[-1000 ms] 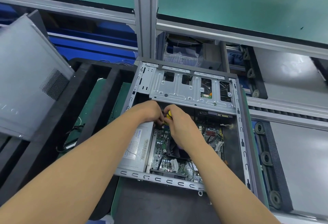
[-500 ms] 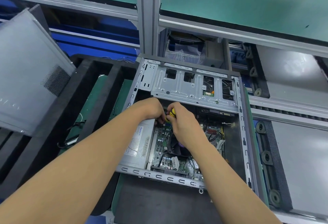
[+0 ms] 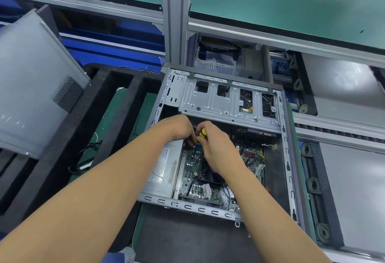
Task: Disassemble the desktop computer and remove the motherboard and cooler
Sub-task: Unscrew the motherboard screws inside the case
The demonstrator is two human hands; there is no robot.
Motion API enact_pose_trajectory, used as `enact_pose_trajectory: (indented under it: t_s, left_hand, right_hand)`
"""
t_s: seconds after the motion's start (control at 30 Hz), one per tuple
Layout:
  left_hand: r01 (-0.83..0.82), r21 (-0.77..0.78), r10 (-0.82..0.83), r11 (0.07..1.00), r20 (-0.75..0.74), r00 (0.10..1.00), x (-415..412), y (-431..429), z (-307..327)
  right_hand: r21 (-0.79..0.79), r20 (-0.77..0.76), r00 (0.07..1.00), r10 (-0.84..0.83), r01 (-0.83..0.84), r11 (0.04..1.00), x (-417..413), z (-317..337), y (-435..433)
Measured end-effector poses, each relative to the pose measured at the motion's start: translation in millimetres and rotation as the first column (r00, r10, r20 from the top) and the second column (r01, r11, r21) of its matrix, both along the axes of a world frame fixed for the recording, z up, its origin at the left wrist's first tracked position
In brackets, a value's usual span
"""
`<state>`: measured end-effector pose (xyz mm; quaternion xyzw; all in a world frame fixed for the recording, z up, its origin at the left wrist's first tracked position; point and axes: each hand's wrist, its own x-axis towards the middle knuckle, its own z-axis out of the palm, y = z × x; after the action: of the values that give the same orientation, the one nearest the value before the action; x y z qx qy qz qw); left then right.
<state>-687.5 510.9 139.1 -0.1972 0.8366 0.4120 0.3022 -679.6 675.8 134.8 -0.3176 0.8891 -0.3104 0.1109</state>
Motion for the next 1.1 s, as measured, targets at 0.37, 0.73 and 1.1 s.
enact_pose_trajectory:
  t_s: [0.37, 0.73, 1.1]
  left_hand:
    - [-0.009, 0.026, 0.009, 1.0, 0.004, 1.0, -1.9, -1.5, -4.8]
    - [0.035, -0.06, -0.037, 0.998, -0.022, 0.999, 0.4, 2.2, 4.1]
    - [0.395, -0.174, -0.42, 0.902, -0.149, 0.895, 7.9, -11.5, 20.0]
  right_hand:
    - [-0.031, 0.029, 0.999, -0.015, 0.016, 0.999, 0.6, -0.7, 1.2]
    - [0.032, -0.003, 1.0, 0.026, -0.026, 0.999, -2.3, 0.3, -4.0]
    - [0.159, -0.123, 0.989, 0.083, -0.063, 0.985, -18.5, 23.2, -12.9]
